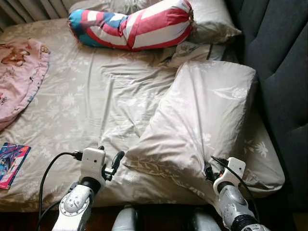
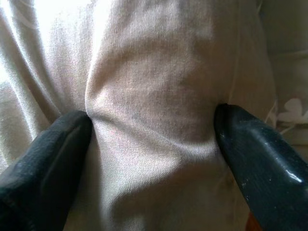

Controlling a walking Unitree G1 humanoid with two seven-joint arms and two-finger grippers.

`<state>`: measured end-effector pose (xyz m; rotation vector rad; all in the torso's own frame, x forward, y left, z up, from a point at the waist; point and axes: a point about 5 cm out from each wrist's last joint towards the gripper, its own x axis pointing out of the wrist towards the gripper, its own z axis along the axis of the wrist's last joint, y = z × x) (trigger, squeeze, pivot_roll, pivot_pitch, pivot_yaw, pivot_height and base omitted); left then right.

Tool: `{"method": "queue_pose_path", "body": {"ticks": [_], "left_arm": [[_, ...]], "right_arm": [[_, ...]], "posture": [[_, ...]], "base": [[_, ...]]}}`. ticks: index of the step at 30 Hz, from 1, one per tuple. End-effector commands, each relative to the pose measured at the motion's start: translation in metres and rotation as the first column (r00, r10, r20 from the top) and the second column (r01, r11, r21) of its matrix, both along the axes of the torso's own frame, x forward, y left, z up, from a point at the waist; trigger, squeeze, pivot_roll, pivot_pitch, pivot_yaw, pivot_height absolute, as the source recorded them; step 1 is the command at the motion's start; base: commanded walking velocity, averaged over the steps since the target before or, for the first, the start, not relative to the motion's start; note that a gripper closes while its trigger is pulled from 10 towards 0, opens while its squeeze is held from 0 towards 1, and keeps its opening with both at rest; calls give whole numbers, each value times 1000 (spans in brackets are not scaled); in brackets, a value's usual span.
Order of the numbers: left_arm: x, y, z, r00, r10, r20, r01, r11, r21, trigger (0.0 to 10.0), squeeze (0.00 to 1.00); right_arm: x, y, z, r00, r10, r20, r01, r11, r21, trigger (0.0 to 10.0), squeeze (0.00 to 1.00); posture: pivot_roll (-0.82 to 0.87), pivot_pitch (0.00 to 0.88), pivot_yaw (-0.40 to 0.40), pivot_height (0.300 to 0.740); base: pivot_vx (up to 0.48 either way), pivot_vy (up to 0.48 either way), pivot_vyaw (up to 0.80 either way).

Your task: Clean up the room

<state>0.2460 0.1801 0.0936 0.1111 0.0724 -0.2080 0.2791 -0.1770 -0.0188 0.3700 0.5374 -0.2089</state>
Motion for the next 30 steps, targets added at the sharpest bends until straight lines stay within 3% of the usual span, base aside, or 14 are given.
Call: {"method": "queue_pose_path", "body": {"ticks": [1,2,30], "left_arm": [[-7,4,-4,999,8,-34,-7,1000,18,10000,0],[-9,4,-3,999,7,-37,-7,1000,18,10000,0],[-15,4,-10,996,8,-91,-7,1000,13,10000,0]], "right_arm": [[-29,20,-28,987,48,-152,-36,996,78,10000,0],[-27,22,-26,989,51,-139,-38,995,95,0,0],[-39,33,-35,977,119,-179,-109,992,64,0,0]], "posture": [[56,320,118,675],[58,322,118,675],[54,315,117,675]], "base": [[0,0,0],[0,0,0],[0,0,0]]}}
